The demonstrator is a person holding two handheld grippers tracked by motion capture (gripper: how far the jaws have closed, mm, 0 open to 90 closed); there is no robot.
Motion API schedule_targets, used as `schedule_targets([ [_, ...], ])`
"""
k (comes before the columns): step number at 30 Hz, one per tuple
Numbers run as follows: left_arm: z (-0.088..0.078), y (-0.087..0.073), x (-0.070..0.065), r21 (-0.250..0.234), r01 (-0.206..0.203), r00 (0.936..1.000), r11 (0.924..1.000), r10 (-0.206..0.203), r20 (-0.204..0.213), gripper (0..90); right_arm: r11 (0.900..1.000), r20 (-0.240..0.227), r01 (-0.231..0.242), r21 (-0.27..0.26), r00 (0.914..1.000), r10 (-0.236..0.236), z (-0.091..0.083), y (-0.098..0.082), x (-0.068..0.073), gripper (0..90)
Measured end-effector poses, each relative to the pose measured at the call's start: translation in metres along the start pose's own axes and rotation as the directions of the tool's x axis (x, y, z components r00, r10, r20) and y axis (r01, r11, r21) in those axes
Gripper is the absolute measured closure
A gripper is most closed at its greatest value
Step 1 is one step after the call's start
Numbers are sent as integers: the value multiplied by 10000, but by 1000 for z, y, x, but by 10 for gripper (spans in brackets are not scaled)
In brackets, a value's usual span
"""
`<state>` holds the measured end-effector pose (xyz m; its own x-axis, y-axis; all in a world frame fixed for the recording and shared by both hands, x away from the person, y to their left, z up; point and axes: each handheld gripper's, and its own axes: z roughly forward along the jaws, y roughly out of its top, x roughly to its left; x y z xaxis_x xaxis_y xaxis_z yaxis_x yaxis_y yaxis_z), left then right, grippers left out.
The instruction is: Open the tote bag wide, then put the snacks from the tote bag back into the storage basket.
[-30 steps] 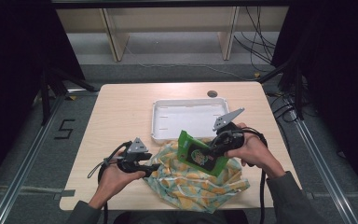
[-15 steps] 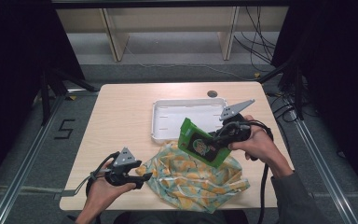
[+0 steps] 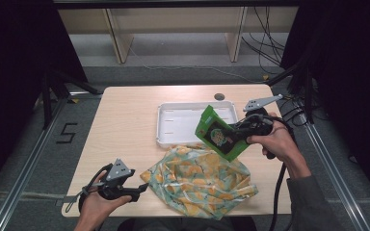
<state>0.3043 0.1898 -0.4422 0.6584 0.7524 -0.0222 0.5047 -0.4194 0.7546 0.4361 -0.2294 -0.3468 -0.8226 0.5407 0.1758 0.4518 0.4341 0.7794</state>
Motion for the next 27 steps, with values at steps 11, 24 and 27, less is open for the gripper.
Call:
schedule_targets([
  [11, -3, -6, 1, 13, -183, 9995, 9998, 183, -261, 254, 9972, 539, -663, -349, 9962, 681, -6, -7, -16, 756],
  [24, -2, -11, -3, -27, -47, 9999, 10000, 47, -147, 242, 9924, 1219, -1207, -261, 9849, 1230, 0, -13, -35, 756],
  [27, -2, -13, -2, 11, -37, 9998, 10000, 37, -181, 242, 9937, 1484, -1052, -386, 9828, 1098, 3, -14, -41, 756],
])
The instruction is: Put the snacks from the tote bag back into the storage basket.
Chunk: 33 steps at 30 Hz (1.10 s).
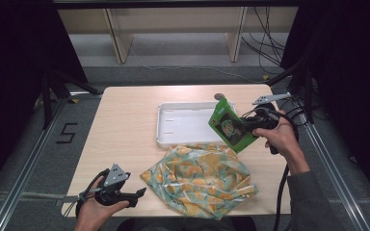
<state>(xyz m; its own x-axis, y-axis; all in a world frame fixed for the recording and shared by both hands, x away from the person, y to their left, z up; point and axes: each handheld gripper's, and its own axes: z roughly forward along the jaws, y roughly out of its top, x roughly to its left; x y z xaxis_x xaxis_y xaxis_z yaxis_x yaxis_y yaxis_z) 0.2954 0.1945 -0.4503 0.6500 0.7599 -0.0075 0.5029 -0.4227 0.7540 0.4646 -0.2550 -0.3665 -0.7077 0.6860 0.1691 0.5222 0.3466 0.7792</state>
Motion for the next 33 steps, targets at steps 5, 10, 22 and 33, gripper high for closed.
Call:
schedule_targets([
  [5, -1, 0, -1, 26, -70, 10000, 10000, 70, -5, 242, 9999, 100, -117, 85, 9999, 116, 4, 2, -5, 756],
  [10, -1, -2, 0, 23, -37, 10000, 10000, 37, -33, 243, 9989, 211, -436, 142, 9988, 433, 9, 6, -7, 756],
  [22, -3, -6, 0, 91, 133, 9999, 9999, -133, 6, 243, 9968, 404, -794, 126, 9961, 788, 43, 26, -8, 756],
  [33, -4, -6, 1, 81, -27, 10000, 10000, 27, 8, 243, 9907, 738, -1359, 83, 9881, 1349, 84, 51, -13, 756],
])
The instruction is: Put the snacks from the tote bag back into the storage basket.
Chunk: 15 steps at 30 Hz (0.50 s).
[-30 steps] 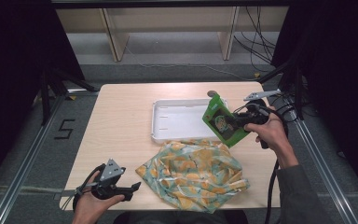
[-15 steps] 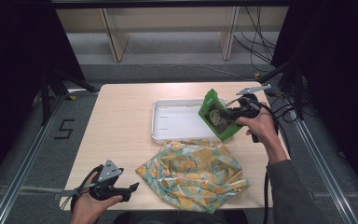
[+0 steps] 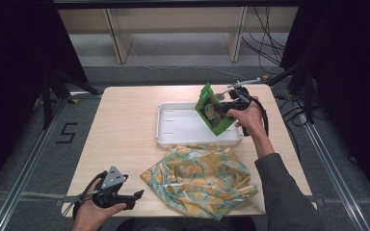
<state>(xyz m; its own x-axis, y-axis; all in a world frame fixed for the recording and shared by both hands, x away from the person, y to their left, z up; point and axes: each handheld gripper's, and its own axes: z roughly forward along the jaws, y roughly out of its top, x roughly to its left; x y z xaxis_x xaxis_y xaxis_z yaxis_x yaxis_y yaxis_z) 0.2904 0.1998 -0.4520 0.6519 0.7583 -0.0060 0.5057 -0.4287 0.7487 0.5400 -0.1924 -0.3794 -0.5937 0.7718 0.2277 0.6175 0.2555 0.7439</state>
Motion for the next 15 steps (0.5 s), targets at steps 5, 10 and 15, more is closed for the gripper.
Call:
schedule_targets([
  [5, -2, 0, 0, -84, -86, 10000, 9999, 85, -44, 243, 9989, 243, -460, 88, 9987, 458, 18, 7, -4, 756],
  [10, -3, 0, -1, -81, -1, 10000, 10000, 1, -35, 243, 9978, 460, -667, -53, 9967, 669, 33, 14, -5, 756],
  [15, -3, 0, -2, -116, 11, 10000, 9999, -11, -1, 243, 9982, 722, -598, 104, 9957, 589, 48, 19, -10, 756],
])
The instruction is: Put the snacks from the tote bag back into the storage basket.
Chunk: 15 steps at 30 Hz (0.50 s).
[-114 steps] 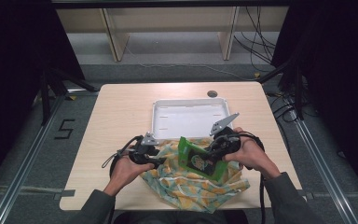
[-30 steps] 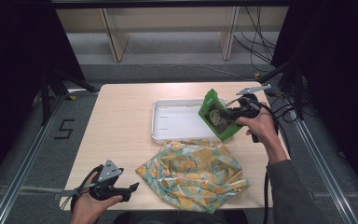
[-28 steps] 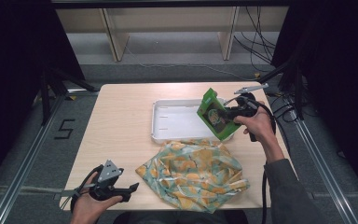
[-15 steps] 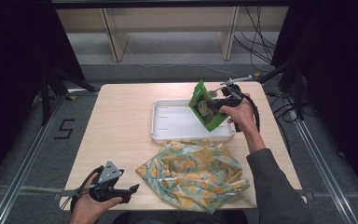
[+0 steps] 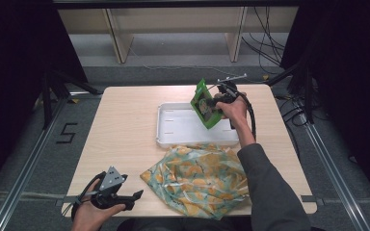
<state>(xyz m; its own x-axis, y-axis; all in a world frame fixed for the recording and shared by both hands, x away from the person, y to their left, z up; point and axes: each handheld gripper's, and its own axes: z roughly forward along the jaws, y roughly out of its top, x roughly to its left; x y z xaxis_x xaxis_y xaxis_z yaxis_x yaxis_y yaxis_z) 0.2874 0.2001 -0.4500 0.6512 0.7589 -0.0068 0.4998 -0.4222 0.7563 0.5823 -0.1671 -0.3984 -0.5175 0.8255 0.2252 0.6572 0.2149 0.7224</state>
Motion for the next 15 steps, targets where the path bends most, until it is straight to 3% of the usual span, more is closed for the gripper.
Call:
schedule_targets([
  [3, 0, 0, 0, 22, -252, 9997, 9997, 252, -11, 243, 9999, 224, -88, 66, 9997, 86, 8, 2, -2, 756],
  [4, 0, 0, -1, -74, -125, 9999, 9999, 125, 5, 243, 10000, 196, -37, 77, 9998, 36, 11, 2, -3, 756],
  [8, 0, 0, 0, 60, -230, 9997, 9997, 230, -24, 243, 9994, 380, -312, 123, 9988, 307, 22, 3, -6, 756],
  [10, 0, 0, 0, 76, -250, 9997, 9997, 250, -2, 243, 9997, 380, -230, 42, 9990, 228, 27, 2, -9, 756],
  [13, 1, 0, -2, 48, -60, 10000, 10000, 60, 0, 243, 9989, 325, -475, 33, 9983, 474, 34, 1, -11, 755],
  [14, 1, 0, -3, -44, -66, 10000, 10000, 66, 49, 244, 9985, 538, -546, -2, 9971, 546, 36, 0, -10, 756],
  [15, 0, 0, -2, -54, -193, 9998, 9998, 193, -37, 243, 9979, 383, -638, 88, 9972, 634, 38, 0, -11, 755],
])
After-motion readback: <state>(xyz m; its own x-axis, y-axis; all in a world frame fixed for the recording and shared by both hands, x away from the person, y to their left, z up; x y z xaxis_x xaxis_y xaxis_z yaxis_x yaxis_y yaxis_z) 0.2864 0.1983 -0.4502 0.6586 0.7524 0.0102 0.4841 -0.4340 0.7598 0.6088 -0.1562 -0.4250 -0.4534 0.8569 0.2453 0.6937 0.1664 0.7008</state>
